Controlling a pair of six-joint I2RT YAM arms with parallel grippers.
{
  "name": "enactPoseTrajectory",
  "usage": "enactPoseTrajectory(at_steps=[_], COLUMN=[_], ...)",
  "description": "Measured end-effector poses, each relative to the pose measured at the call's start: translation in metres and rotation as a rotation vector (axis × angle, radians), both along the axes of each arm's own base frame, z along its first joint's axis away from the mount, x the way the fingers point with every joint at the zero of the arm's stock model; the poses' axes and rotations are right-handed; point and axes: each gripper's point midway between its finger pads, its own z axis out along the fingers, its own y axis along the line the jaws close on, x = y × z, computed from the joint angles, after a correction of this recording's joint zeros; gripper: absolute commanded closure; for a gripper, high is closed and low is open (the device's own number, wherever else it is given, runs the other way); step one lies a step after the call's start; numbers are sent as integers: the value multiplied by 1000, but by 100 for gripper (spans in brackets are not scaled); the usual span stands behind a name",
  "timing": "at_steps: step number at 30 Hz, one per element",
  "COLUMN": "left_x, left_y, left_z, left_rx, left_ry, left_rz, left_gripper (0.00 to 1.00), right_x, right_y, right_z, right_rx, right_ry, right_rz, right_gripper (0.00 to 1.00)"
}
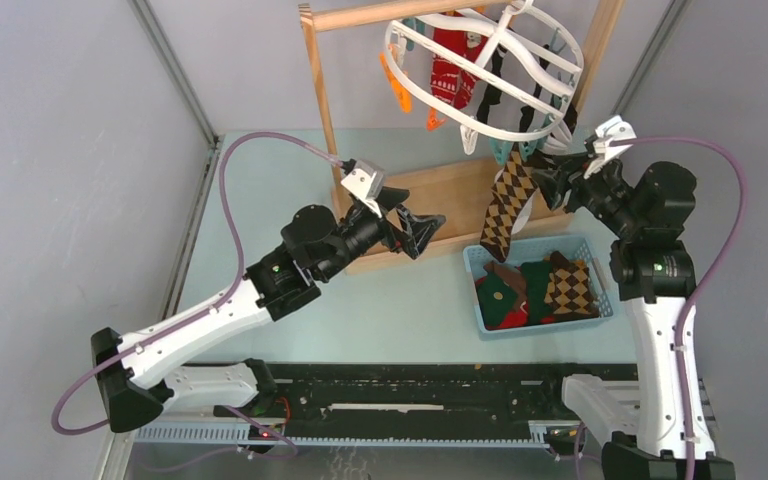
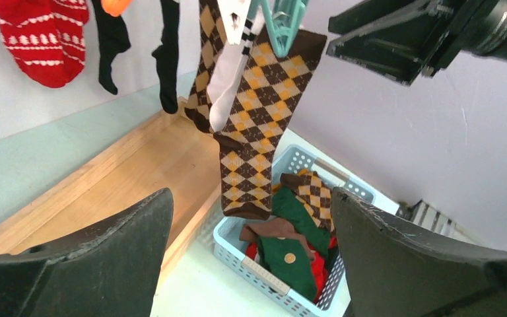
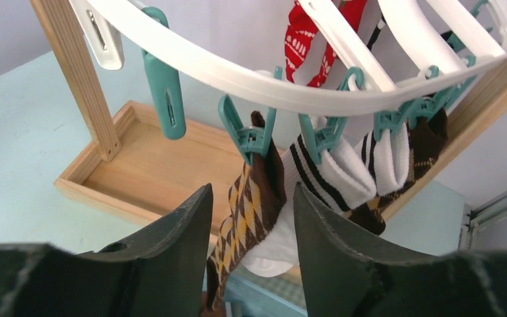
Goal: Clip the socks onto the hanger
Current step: Clamp the sock onto the hanger, then pick up the sock from the bin.
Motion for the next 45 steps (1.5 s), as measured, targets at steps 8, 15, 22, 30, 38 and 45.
enactPoseTrajectory(at_steps=[8, 15, 22, 30, 38, 45], left_x=[-5, 3, 13, 28, 43, 59], left_y=[-7, -7, -8, 7, 20, 40], left_z=[-19, -18, -27, -33, -38, -56], left_rx=[63, 50, 44, 28, 7, -10], left_ry=[-50, -55, -20, 48, 102, 164], left_rz=[-64, -94, -120, -96, -47, 65], left_gripper=[0, 0, 0, 0, 0, 0], right_x=[-25, -53, -63, -67, -60, -51], right_y=[-19, -36, -41, -45, -58, -79], right_z=[-9, -34, -85, -132, -166, -209], right_rx=[39, 95, 142, 148, 96, 34], right_ry=[67, 156, 328, 463, 549, 678], right_rz=[6, -18, 10, 28, 37, 16], right_gripper=[25, 18, 15, 14, 16, 29])
